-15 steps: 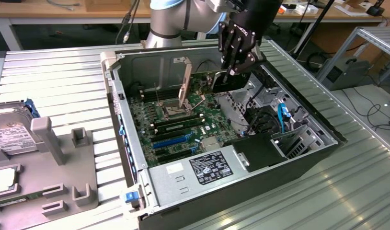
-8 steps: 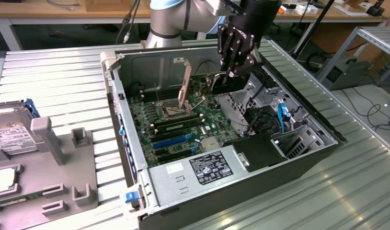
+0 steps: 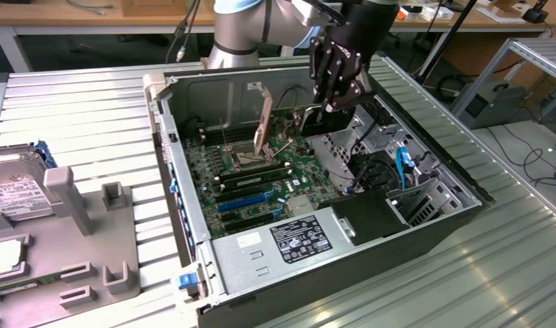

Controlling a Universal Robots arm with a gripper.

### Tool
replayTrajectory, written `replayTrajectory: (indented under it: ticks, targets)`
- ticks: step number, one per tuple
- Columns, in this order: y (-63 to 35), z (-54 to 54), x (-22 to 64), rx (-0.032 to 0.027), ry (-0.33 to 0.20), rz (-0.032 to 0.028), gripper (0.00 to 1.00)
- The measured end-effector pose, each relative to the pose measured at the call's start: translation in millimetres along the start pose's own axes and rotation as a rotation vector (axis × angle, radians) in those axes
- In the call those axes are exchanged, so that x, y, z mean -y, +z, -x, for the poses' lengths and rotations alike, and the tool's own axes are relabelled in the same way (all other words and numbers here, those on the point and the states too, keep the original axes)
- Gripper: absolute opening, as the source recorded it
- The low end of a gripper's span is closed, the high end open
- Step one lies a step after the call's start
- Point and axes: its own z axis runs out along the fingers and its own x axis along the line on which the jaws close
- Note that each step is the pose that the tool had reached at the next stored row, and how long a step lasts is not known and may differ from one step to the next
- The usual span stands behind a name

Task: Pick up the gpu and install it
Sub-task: 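Insert the gpu into the slot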

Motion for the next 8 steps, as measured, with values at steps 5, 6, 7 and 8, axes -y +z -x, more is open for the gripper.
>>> replayTrajectory:
  ticks: [5,6,7,8]
  targets:
    - [2.8,-0.1,0.1,0.0,0.0,0.0,0.27]
    - [3.5,-0.1,0.1,0.0,0.0,0.0,0.27]
    - [4.2,-0.1,0.1,0.0,0.0,0.0,0.27]
    - [4.8,-0.1,0.2,0.0,0.0,0.0,0.27]
